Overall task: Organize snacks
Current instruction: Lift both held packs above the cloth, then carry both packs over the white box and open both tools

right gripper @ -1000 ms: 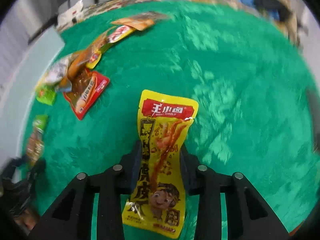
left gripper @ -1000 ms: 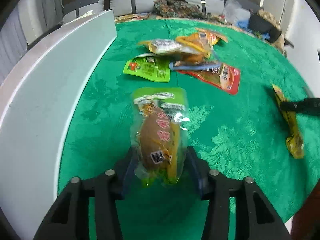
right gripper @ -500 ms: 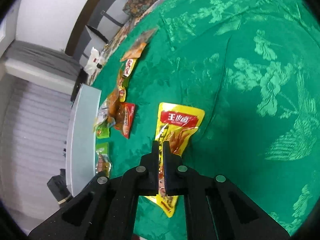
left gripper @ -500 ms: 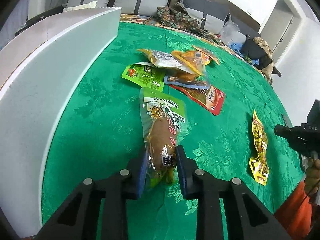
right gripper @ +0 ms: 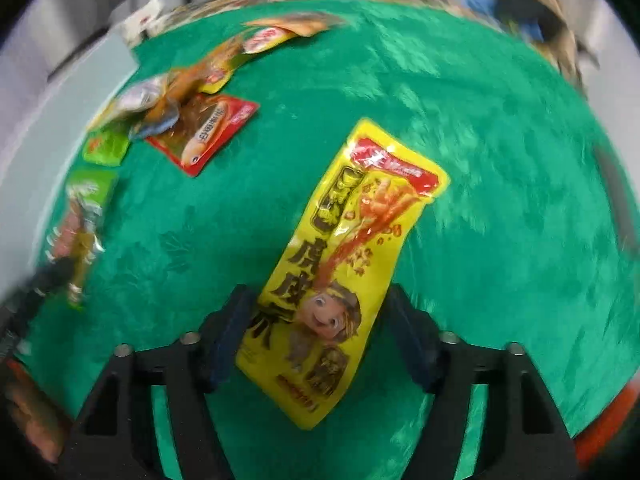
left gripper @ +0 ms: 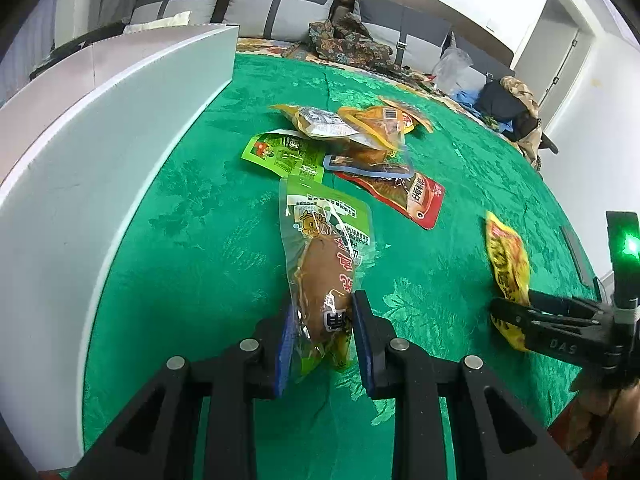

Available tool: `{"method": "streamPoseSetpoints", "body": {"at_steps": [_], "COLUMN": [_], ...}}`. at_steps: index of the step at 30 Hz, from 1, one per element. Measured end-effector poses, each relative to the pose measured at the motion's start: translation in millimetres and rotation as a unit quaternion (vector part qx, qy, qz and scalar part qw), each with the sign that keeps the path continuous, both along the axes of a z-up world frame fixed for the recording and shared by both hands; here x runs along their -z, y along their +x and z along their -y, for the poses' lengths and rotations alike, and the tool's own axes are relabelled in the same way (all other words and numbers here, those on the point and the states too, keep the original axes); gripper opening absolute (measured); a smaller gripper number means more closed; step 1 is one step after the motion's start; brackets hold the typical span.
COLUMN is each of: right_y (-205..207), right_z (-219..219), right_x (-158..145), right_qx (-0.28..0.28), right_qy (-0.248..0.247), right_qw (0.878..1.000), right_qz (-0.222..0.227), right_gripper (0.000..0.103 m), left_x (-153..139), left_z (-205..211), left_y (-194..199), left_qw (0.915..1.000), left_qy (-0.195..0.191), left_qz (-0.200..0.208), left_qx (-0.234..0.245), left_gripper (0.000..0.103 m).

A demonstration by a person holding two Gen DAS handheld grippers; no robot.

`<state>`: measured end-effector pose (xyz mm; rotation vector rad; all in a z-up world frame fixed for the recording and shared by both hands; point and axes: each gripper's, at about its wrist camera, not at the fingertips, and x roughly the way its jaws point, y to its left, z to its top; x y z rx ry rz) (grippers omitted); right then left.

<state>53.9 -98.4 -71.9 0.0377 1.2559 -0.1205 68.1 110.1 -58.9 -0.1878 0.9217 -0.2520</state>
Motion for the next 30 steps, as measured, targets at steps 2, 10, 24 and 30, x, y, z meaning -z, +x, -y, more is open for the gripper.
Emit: {"method": "streamPoseSetpoints", "body": {"at_steps": [2, 10, 24, 30], "right_y": [-3.3, -24.2, -19.3, 56.6], "right_z": [5.7, 62.5, 109.6, -17.9], "right_x": [1.1, -6.8, -33.9, -109.7], "right_qx": [-0.025, 0.034, 0.114, -0.025], "right_qy": [0.009, 0.16, 0.583, 0.605], "right_qw": [1.0, 0.986, 0.802, 0.793], "right_qz": [-0.012, -0.015, 0.065, 0.066], "right_gripper": [0.056, 0.051, 0.053, 0.054], "left_x": [0.8, -5.8, -72.5, -114.6], "left_z": [-2.0, 1.2, -60.6, -159.9], "left_y": [-1.6, -4.7, -27.1, -39.0], "left_qw": [1.0, 0.9995, 0.9799, 0.9692], "left_qy": [-0.007, -0.031, -0.184, -0.16], "left_qz": [0.001, 0.004, 0.047, 0.097], "left_qx": [0.001, 0.007, -0.061, -0.161], "left_gripper": [0.026, 0.026, 0.026, 0.026]}}
